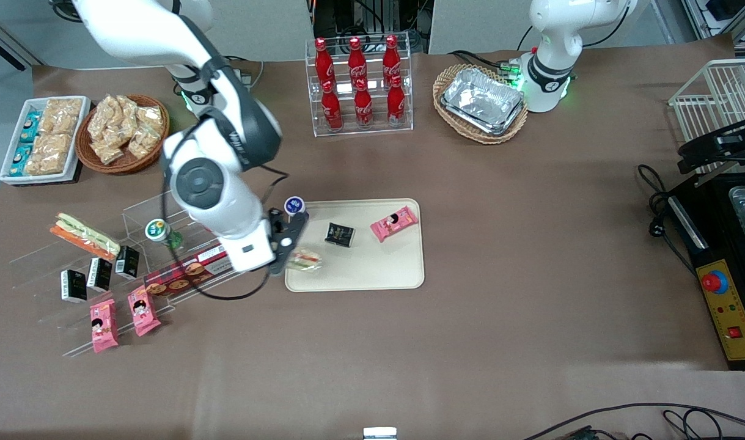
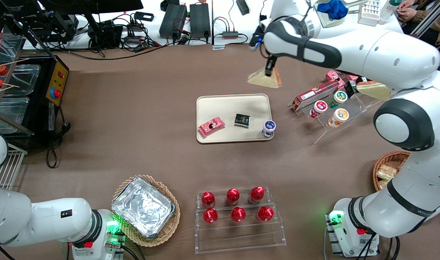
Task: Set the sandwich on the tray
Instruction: 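Carry the sandwich over to the cream tray with the right gripper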
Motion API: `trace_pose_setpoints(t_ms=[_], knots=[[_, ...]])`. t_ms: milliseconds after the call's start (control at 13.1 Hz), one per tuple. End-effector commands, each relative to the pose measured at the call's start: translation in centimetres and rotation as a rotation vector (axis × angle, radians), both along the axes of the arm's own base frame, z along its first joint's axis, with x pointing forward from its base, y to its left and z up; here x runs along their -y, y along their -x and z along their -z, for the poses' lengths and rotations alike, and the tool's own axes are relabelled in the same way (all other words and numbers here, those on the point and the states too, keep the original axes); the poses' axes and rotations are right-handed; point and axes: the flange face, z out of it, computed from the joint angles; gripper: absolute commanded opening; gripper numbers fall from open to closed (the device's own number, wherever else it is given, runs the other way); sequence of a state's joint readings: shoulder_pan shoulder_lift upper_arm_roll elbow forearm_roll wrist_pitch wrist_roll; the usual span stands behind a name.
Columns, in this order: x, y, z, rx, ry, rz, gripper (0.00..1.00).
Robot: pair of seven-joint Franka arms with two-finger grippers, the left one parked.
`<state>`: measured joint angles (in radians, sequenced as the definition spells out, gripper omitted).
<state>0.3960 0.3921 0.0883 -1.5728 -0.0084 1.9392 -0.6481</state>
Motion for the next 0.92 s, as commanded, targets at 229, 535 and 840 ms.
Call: trace_pose_setpoints(t_ms=[229, 535, 840], knots=[[-5.4, -0.6, 5.7, 0.075, -0.039, -0.087, 0.3], [-7.4, -0.5, 8.9, 0.112, -0.044, -0.124, 0.3], [-8.1, -0.7, 12.3, 0.144, -0.023, -0.216, 0.3]])
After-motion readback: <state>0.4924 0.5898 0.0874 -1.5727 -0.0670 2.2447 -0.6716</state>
